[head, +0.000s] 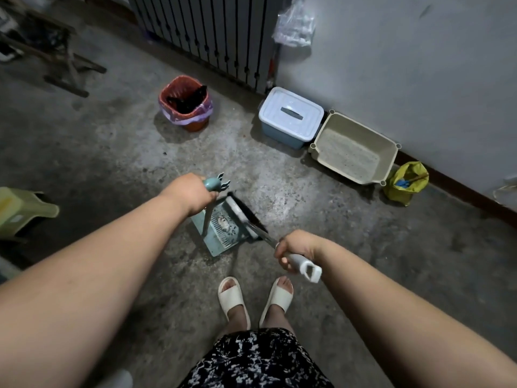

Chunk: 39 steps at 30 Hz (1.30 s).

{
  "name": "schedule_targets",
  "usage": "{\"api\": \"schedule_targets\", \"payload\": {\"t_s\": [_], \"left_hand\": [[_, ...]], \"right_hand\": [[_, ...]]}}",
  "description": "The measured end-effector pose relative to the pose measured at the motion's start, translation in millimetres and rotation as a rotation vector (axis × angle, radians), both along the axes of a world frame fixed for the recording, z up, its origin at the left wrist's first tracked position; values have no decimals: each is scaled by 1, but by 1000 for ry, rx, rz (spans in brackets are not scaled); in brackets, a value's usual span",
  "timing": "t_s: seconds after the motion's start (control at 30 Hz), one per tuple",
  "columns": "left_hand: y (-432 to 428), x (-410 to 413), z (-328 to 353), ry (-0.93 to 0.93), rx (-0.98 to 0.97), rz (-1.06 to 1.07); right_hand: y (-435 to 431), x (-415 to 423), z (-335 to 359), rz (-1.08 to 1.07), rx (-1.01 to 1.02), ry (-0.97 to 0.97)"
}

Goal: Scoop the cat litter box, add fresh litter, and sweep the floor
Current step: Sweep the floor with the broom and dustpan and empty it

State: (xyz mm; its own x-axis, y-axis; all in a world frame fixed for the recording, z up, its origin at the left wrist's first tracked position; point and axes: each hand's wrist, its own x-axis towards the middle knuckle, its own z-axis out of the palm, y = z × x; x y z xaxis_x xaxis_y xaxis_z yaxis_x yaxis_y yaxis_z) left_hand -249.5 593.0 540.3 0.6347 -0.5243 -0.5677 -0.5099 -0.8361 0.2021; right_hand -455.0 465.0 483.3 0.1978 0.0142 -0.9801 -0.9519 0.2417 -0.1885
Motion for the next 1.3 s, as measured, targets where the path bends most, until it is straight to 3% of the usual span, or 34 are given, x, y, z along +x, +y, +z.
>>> {"api": "schedule_targets", "payload": {"t_s": [0.17, 0.37, 0.5, 0.7, 1.03, 1.3], "left_hand": [[-6, -4, 3, 17, 0, 6], [-16, -9, 0, 19, 13, 27], [-18, -10, 1, 7, 14, 4], [-13, -9, -1, -14, 5, -35], [4, -10, -3, 11, -8, -5], [45, 4, 9, 56, -66, 109]], "right_hand": [[-54, -37, 32, -304, 123, -21], [-65, -56, 35, -213, -272, -52], [-66, -59, 11, -206, -396, -60], [-39, -54, -8, -245, -193, 36], [-1, -19, 2, -169, 77, -13], [11, -5, 20, -277, -15, -75]]}}
